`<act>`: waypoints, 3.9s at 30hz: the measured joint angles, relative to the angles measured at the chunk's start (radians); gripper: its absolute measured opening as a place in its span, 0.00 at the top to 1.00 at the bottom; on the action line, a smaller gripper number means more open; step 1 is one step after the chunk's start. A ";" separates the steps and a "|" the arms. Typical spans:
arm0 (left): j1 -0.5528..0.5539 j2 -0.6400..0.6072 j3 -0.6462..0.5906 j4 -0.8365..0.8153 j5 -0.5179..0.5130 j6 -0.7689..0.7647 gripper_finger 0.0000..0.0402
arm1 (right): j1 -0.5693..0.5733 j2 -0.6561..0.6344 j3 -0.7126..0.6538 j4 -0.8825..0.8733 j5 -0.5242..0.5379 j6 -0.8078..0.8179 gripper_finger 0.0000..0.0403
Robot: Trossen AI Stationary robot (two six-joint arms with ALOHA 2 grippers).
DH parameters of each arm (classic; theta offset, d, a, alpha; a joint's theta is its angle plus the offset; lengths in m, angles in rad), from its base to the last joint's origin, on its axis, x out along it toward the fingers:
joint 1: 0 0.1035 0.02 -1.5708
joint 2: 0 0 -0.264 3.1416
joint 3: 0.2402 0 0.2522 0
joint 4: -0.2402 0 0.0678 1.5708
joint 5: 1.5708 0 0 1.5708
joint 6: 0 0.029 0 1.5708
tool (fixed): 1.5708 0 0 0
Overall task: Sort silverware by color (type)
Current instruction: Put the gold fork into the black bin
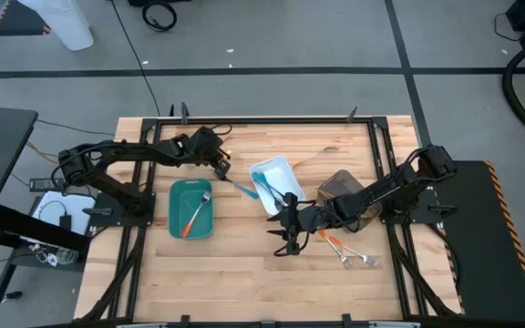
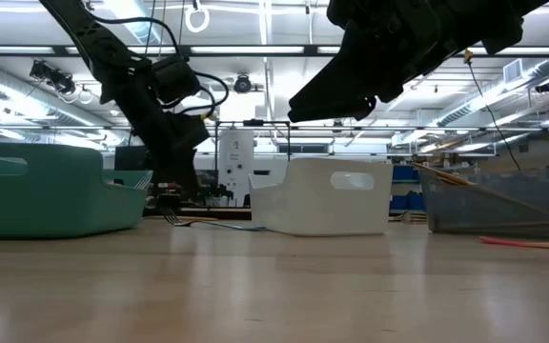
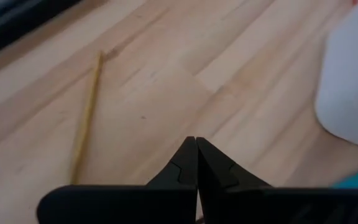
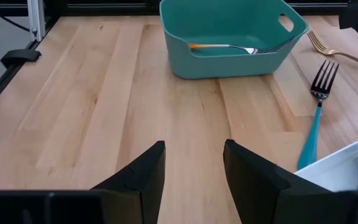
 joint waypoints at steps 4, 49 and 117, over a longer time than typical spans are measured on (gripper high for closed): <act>-0.001 -0.001 0.000 0.001 0.032 -0.006 0.99 | 0.000 0.000 0.000 0.000 0.000 -0.002 0.58; 0.183 0.109 0.003 -0.174 -0.089 0.177 0.66 | 0.000 0.000 0.000 0.039 0.000 -0.011 0.58; -0.333 -0.231 0.001 0.118 -0.032 0.094 0.95 | -0.085 -0.069 0.263 -0.633 0.189 -0.165 0.58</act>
